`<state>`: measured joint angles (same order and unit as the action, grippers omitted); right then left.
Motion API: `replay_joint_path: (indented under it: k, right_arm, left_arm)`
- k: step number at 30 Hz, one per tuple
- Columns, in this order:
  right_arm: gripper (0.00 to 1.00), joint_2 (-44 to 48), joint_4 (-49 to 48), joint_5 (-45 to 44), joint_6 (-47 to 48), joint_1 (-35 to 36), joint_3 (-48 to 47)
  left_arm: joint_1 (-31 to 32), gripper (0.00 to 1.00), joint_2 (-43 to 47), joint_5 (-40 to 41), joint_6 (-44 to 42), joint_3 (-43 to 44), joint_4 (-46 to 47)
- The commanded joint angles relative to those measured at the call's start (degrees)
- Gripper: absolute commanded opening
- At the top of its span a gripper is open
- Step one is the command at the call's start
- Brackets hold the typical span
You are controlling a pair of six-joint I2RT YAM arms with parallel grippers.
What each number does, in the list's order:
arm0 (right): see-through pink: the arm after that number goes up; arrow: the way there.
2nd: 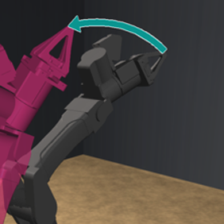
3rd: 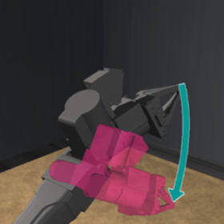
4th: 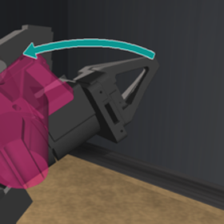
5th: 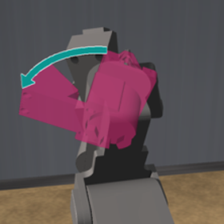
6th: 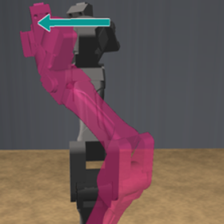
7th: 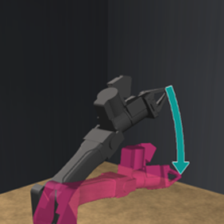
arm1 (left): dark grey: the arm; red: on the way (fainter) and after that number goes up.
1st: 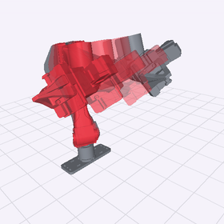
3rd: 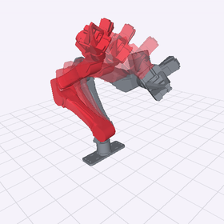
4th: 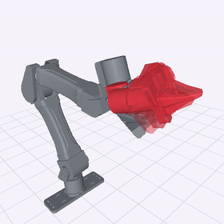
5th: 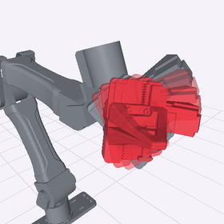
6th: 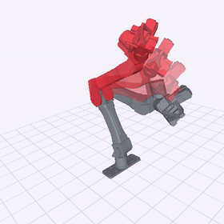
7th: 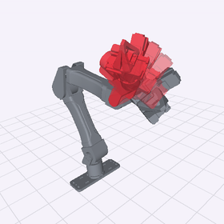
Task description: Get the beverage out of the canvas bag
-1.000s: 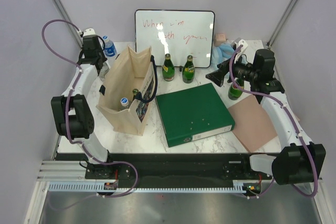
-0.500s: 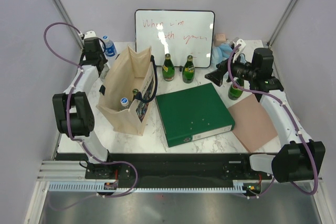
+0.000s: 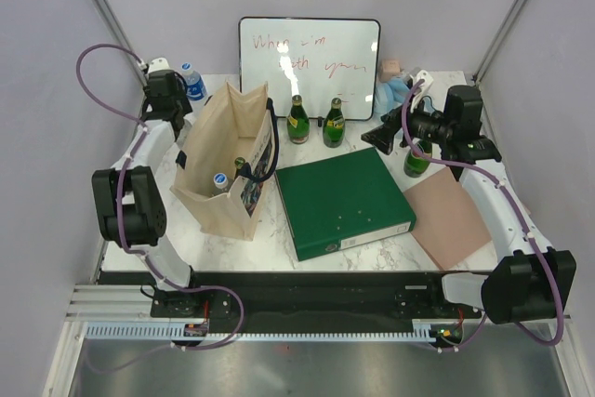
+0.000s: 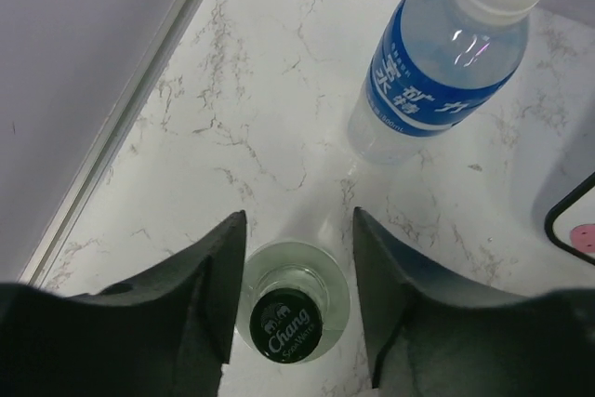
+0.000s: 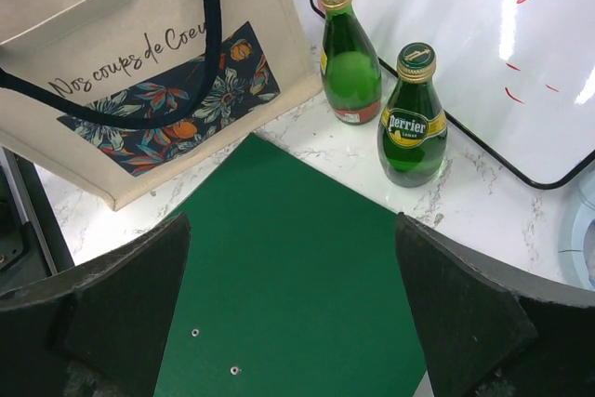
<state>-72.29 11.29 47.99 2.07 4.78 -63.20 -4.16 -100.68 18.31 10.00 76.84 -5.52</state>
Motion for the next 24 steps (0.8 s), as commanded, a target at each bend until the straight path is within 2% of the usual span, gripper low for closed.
replay_joint_path:
  k: [1, 6, 9, 13, 17, 18, 19, 21, 22, 24]
  right_arm:
    - [0.98, 0.66, -0.48, 1.58, 1.19, 0.41, -2.10]
    - [0.98, 0.40, 0.13, 2.63, 1.36, 1.37, -2.54]
    - [0.98, -0.92, 2.76, 4.83, 3.55, 3.22, -4.38]
    - [0.98, -3.64, 11.64, 6.15, 10.31, 7.43, -9.04]
    - [0.98, -8.11, 20.85, 8.87, 19.18, 13.93, -16.92]
    - [0.98, -9.09, 27.32, 9.57, 26.77, 15.51, -18.87]
    - [0.98, -11.01, 30.86, 9.76, 30.50, 19.44, -20.80]
    - [0.98, -12.52, 37.54, 7.84, 39.45, 23.68, -25.38]
    - [0.98, -13.48, 39.06, 7.21, 42.64, 27.88, -26.53]
    - [0.98, -14.10, 40.73, 4.68, 46.87, 31.94, -28.82]
  left_arm:
    - [-0.49, 0.61, 7.07, 1.65, 2.30, 1.03, 4.22]
    - [-0.49, 0.72, 12.52, -1.34, 3.88, 1.21, 0.78]
    - [-0.49, 0.75, 17.35, -5.63, 6.95, 1.21, -4.22]
    - [-0.49, 0.77, 24.64, -15.90, 10.91, -1.85, -9.32]
    - [-0.50, 0.80, 33.94, -21.99, 11.89, -4.85, -12.40]
    - [-0.49, 0.81, 35.11, -24.00, 11.97, -5.03, -13.63]
    - [-0.49, 0.82, 36.42, -25.50, 11.89, -4.94, -14.77]
    - [-0.49, 0.82, 39.93, -29.61, 11.80, -4.94, -18.55]
    - [-0.49, 0.82, 41.00, -30.86, 12.06, -5.12, -19.69]
    - [-0.49, 0.82, 44.85, -34.28, 12.50, -5.56, -22.77]
